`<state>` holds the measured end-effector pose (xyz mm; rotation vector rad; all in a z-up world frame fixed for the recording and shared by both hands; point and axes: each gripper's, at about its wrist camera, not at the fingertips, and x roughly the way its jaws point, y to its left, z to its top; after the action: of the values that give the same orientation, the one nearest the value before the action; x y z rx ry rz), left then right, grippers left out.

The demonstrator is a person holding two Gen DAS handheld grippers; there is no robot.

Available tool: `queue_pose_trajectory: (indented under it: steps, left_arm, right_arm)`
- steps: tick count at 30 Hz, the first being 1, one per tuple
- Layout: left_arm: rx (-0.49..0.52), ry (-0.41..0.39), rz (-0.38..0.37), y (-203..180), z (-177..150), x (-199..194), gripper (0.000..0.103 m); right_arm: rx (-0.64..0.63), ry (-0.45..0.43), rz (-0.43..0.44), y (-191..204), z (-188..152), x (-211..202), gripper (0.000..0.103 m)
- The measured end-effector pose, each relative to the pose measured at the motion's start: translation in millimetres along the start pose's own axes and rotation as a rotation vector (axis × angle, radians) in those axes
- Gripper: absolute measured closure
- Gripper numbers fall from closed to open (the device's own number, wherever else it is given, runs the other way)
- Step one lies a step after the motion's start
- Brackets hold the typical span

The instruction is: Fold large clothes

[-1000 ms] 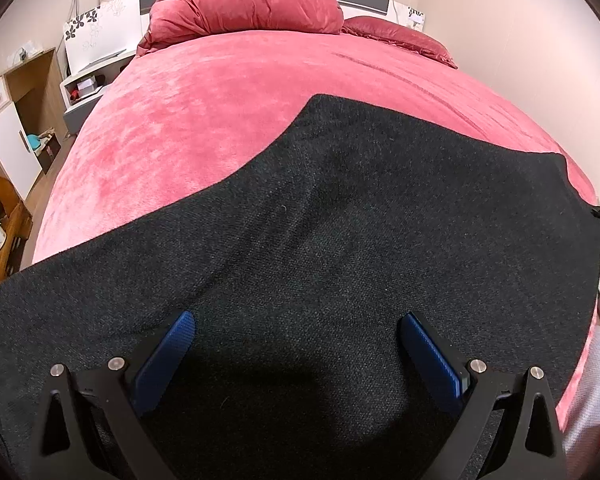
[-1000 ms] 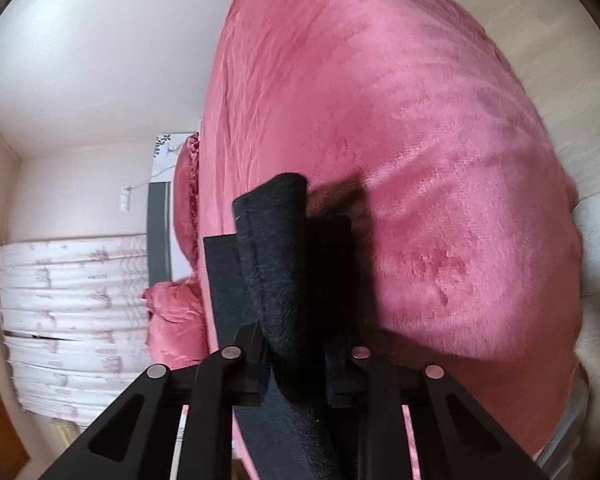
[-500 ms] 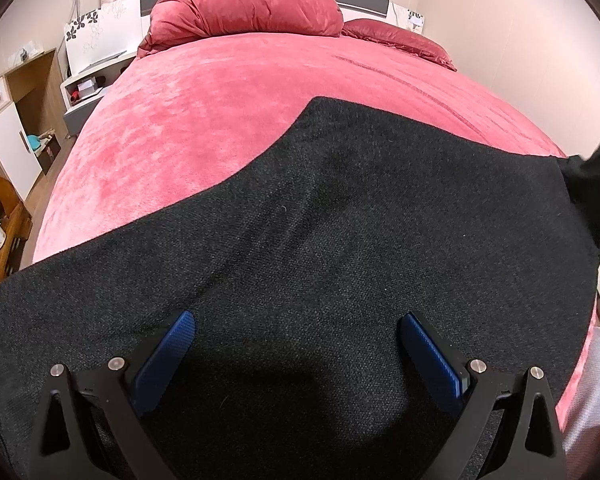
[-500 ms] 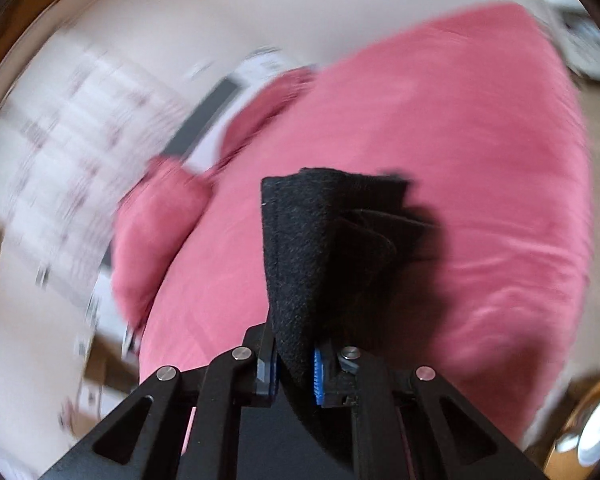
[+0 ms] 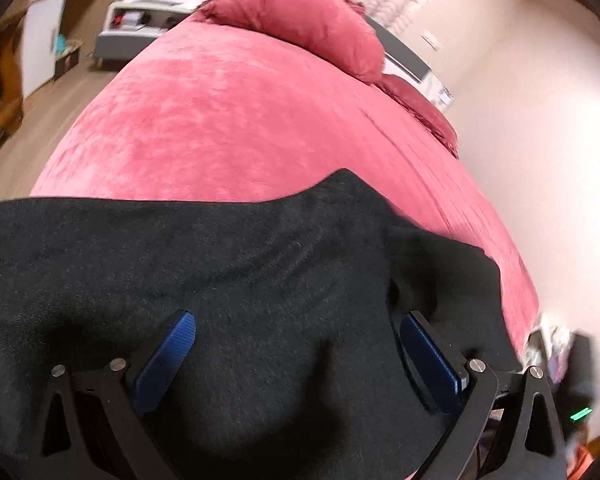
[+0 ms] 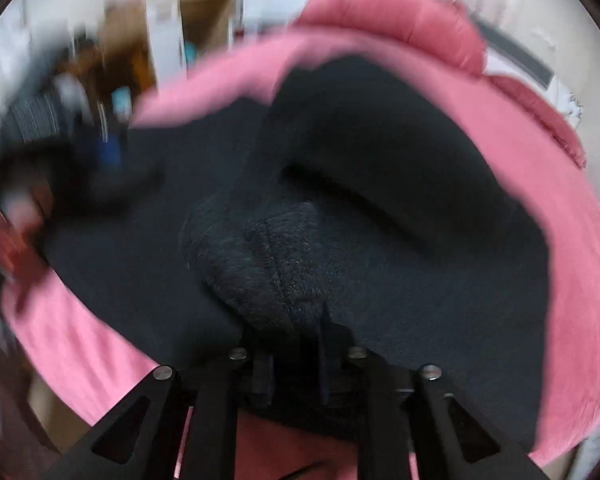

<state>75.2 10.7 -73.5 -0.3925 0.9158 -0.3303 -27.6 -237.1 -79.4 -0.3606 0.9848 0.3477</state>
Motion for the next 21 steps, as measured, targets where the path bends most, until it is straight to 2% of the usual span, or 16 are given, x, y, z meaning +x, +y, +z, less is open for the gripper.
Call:
queue_pose_trajectory:
  steps: [1, 3, 4, 7, 11, 15, 19, 21]
  left_arm:
    - [0.022, 0.006, -0.004, -4.0, -2.4, 0.2, 0.001]
    - [0.059, 0.030, -0.019, -15.3, -8.7, 1.8, 0.001]
    - [0.072, 0.047, -0.037, -21.8, -11.9, 4.7, 0.001]
    - [0.110, 0.081, -0.072, -38.4, -14.9, 11.2, 0.001]
    - [0.140, 0.094, -0.062, -57.8, -12.8, 18.3, 0.001]
    - [0.116, 0.107, -0.051, -69.5, -1.0, 29.6, 0.001]
    - [0.121, 0.085, -0.095, -85.5, 14.7, 31.2, 0.001]
    - [0.149, 0.070, -0.106, -99.7, 27.2, 39.2, 0.001]
  right_arm:
    - [-0.022, -0.011, -0.065, 9.5, -1.8, 5.1, 0.083]
    - [-0.061, -0.031, -0.142, 18.4, 3.2, 1.1, 0.080]
    - [-0.057, -0.043, -0.172, 19.1, 4.8, 0.0, 0.074]
    - [-0.075, -0.044, -0.195, 20.4, 10.0, 1.4, 0.073]
    - [-0.022, -0.084, -0.075, 18.3, 2.1, -14.8, 0.071]
    - [0.179, -0.115, 0.131, -9.7, -13.3, -29.1, 0.069]
    - [0.402, -0.199, 0.377, -36.0, -47.0, -48.7, 0.069]
    - [0.508, -0.272, 0.360, -54.9, -56.7, -57.5, 0.069]
